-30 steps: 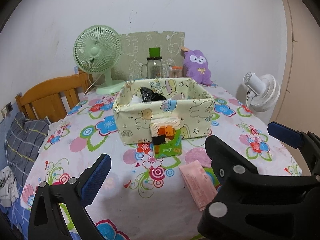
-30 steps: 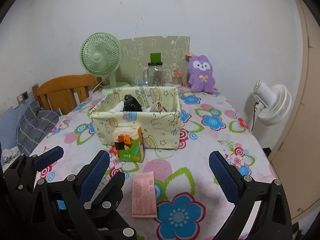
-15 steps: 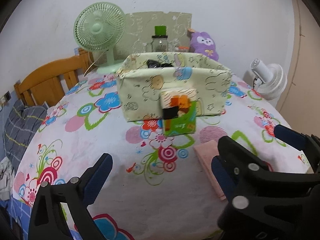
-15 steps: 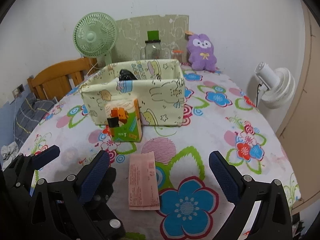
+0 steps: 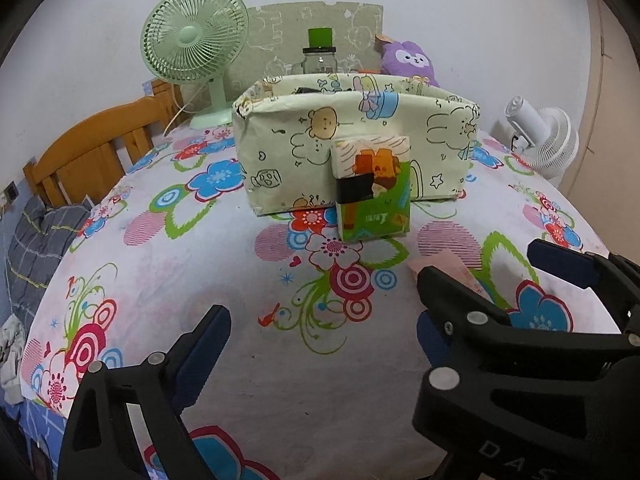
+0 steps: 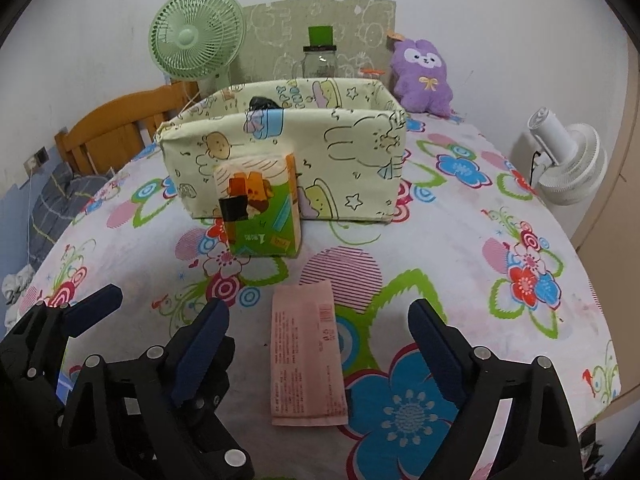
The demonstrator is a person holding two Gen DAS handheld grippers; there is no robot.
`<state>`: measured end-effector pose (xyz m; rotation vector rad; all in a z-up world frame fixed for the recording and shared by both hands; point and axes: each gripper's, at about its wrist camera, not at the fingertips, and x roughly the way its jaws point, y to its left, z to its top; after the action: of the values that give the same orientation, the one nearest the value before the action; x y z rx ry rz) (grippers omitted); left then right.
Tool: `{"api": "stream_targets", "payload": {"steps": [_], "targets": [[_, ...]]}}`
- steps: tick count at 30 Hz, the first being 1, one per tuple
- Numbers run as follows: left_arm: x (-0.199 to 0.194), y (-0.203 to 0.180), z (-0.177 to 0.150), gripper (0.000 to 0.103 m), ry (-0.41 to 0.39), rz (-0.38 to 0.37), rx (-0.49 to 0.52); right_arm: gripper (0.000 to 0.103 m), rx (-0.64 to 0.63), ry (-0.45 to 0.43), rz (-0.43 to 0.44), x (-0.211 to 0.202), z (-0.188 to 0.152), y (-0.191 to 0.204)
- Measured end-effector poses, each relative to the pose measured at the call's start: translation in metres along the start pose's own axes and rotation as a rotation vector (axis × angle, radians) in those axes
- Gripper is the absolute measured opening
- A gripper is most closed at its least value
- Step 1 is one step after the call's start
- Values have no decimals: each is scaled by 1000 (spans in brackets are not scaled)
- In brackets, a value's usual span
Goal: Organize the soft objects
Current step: 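Move the right tool to the pink receipt while the left tool approaches the small tissue box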
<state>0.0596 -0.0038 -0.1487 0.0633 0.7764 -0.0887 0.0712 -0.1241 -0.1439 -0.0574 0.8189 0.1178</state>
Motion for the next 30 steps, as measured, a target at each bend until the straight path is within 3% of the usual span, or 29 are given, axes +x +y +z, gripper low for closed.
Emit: {"api": "stream_targets", "payload": {"steps": [7,10,12,15,21,30], "targets": [[3,3,-4,95,15,-9,8,79,-7,39,18,10,-1,6],[4,4,-6,95,33,-2,9,71,-16,55,15,14,-2,10],[4,4,-8,95,39,3,16,59,-23,69,14,17,-3,12],[5,4,-10,95,47,7,23,52,-25,91,19,21,-5,14],[6,2,-10,95,51,-2,23,44,-31,99,23,22,-6,12],[7,-2,-7,95,51,-3,22,43,-19,89,25,20,-6,6]]}}
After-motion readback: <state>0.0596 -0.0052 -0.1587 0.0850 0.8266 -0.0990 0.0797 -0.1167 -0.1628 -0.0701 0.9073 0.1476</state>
